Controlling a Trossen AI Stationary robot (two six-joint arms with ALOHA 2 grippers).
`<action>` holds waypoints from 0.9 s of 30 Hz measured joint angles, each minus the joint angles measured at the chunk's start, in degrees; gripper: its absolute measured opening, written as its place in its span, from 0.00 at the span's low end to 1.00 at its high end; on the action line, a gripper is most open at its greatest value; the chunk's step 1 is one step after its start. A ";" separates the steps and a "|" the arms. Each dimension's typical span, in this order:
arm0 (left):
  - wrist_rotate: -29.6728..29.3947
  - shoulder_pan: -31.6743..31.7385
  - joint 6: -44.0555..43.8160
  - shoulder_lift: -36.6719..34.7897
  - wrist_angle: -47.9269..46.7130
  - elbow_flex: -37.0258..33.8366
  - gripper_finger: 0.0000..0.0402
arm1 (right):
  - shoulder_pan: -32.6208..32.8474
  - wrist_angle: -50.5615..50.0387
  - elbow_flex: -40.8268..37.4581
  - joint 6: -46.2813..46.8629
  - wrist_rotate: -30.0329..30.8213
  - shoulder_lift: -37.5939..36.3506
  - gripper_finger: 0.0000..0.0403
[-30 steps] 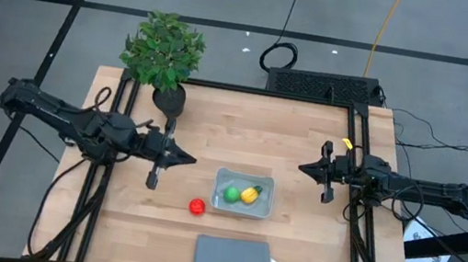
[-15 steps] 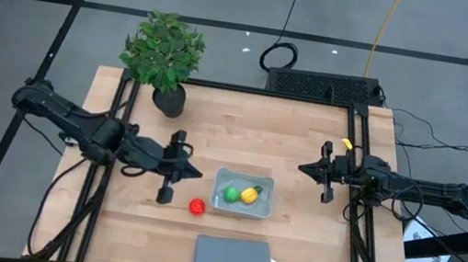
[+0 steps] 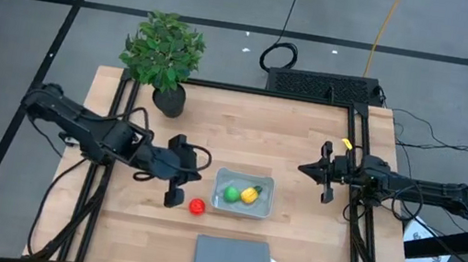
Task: Pick and placing Produce into tupperware
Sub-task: Put the red tomato into the gray bin
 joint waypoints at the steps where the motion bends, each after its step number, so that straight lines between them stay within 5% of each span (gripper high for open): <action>1: 0.00 0.00 -0.96 0.53 -0.85 0.57 0.04 | 0.02 -0.01 0.00 0.00 0.00 0.00 0.00; 19: 11.16 -0.92 -9.55 9.56 -11.57 4.48 0.04 | -0.13 1.69 -1.44 0.22 0.14 -0.02 0.00; 27: 13.76 -3.11 -3.56 12.68 -12.98 4.49 0.04 | -0.11 1.73 -1.48 0.58 0.19 -0.01 0.00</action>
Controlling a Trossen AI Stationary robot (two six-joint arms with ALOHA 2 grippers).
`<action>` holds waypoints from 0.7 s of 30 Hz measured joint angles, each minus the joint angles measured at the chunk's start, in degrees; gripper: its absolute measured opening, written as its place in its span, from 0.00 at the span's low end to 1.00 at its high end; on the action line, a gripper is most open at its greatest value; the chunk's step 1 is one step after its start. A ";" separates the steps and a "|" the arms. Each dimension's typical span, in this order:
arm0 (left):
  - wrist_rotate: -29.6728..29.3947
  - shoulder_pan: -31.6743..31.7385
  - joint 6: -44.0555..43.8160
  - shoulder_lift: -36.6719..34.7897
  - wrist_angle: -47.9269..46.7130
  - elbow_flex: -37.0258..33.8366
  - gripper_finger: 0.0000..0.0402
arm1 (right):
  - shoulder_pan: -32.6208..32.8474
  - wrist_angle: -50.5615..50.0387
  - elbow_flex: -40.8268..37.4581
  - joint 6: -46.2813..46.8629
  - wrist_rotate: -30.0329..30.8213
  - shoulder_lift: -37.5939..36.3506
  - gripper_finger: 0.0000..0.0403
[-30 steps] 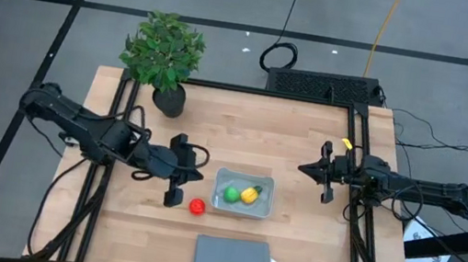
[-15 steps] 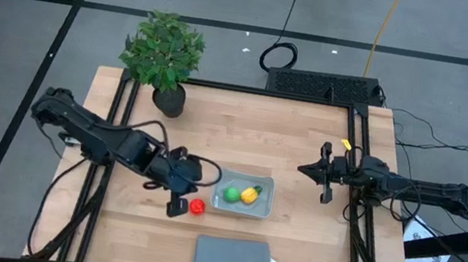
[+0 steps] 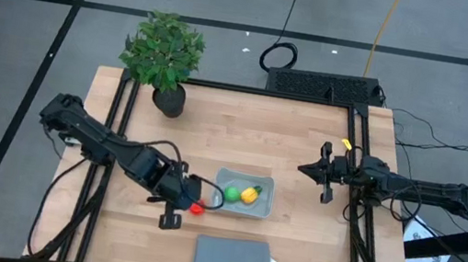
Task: Pick and placing Produce into tupperware
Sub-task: Put the red tomato into the gray bin
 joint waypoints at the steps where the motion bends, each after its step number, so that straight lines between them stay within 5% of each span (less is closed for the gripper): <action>1: -0.01 -0.16 0.01 0.29 -0.12 0.00 0.04 | 0.00 0.00 -0.01 0.22 0.02 -0.01 0.00; 21: -2.20 1.68 1.65 1.47 -1.65 2.19 0.04 | 0.00 0.00 -0.05 0.90 0.06 0.00 0.00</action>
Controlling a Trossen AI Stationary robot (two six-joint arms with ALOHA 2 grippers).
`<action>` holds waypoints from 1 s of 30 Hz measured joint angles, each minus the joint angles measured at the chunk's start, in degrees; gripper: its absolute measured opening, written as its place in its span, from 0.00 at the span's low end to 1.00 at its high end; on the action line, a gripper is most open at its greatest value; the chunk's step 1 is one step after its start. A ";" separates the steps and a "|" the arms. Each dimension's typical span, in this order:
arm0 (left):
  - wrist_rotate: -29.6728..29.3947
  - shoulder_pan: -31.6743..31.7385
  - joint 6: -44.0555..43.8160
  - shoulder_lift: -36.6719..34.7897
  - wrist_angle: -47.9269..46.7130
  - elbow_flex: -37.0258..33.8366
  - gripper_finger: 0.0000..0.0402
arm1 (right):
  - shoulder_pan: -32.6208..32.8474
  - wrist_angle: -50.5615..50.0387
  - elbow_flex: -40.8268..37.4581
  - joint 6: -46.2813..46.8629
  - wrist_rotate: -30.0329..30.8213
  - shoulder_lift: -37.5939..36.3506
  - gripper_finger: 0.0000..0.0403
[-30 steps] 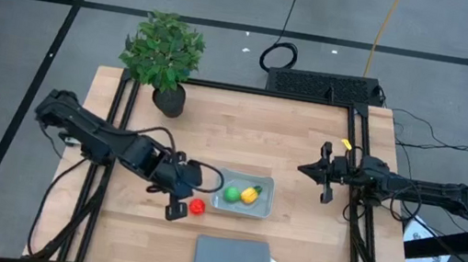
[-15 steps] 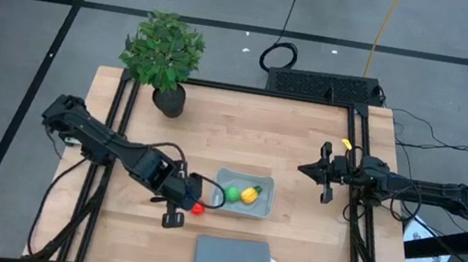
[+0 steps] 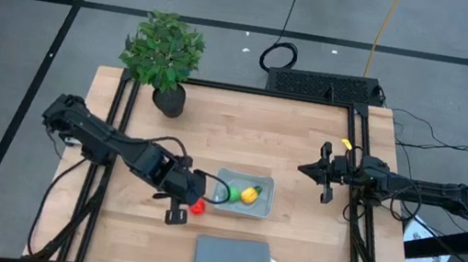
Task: Pick and placing Produce into tupperware
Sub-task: Put the red tomato into the gray bin
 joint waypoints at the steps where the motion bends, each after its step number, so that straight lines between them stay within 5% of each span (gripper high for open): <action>1: 0.01 0.28 0.36 0.00 -0.03 0.47 0.04 | 0.00 0.00 0.00 0.00 0.00 -0.01 0.00; 20: 1.94 1.30 1.59 -0.02 -0.01 1.92 0.04 | 0.00 0.00 -0.04 -0.02 0.00 -0.01 0.00; 30: 4.56 1.30 0.69 -0.02 -0.01 1.92 0.29 | 0.00 0.00 -0.04 -0.04 0.01 -0.01 0.00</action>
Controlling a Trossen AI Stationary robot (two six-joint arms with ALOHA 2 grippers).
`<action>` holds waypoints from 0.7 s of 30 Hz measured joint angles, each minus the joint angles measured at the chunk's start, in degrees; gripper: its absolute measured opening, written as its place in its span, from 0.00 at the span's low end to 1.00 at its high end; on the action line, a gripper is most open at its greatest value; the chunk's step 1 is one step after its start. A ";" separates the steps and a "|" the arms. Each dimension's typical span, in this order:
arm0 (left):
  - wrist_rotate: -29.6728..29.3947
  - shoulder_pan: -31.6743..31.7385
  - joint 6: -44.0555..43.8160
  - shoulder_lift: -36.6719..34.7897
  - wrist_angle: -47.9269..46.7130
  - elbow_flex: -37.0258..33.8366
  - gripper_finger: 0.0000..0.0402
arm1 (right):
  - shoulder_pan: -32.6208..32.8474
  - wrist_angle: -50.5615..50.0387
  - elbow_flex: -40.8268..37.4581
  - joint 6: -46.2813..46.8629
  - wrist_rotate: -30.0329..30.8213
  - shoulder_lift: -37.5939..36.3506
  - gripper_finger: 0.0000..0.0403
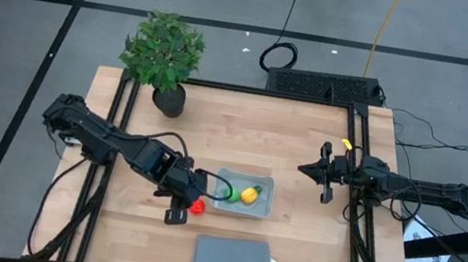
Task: Pick and placing Produce into tupperware
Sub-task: Put the red tomato into the gray bin
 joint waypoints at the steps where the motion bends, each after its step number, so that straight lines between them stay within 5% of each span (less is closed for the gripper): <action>1: 0.26 0.00 0.01 0.00 0.00 0.00 0.33 | 0.00 0.00 0.00 0.00 -0.01 0.00 0.00; 13: 0.48 0.00 1.67 0.39 0.03 0.00 0.74 | 0.00 0.00 0.00 -0.39 -0.01 0.00 0.00; 21: -1.46 -0.15 3.94 3.85 -0.02 0.00 0.87 | 0.00 0.02 0.00 -0.42 0.01 0.00 0.00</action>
